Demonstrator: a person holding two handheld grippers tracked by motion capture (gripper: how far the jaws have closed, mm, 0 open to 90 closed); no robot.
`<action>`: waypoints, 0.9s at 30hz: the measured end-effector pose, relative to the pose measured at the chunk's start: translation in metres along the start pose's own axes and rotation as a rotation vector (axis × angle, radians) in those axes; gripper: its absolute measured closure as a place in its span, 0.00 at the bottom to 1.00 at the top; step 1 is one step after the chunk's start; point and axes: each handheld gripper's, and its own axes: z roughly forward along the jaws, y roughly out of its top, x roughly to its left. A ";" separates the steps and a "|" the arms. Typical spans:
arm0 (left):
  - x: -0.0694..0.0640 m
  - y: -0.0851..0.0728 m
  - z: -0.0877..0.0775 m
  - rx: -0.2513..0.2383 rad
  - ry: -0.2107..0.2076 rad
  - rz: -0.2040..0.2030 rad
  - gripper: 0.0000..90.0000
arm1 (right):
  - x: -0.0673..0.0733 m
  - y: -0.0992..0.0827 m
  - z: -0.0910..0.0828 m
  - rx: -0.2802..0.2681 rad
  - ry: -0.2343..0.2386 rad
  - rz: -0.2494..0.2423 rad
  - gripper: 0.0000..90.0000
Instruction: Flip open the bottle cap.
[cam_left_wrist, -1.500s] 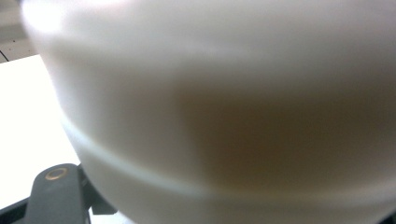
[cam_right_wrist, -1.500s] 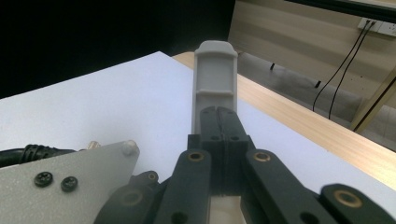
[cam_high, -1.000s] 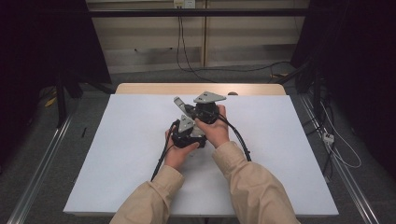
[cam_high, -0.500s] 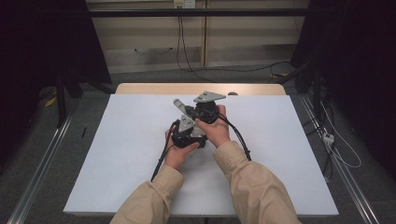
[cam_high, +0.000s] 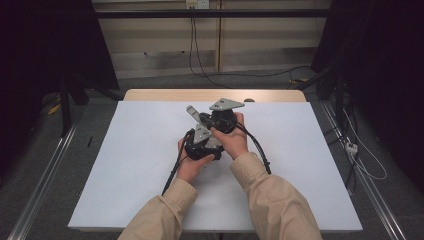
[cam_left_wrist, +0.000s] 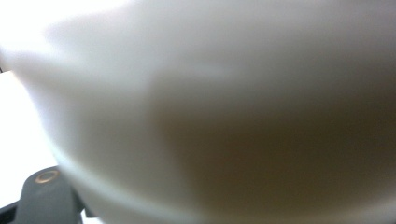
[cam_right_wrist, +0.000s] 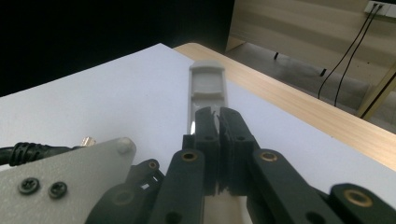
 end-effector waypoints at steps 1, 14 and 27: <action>0.001 0.000 0.000 -0.001 -0.006 -0.002 0.14 | -0.001 0.000 -0.001 -0.002 -0.002 0.000 0.95; 0.008 -0.002 -0.008 0.028 -0.009 -0.062 0.09 | -0.006 -0.005 -0.029 -0.034 -0.038 0.031 0.59; 0.008 -0.010 -0.036 0.071 -0.062 -0.044 0.07 | -0.011 -0.027 -0.060 -0.045 -0.037 0.069 0.30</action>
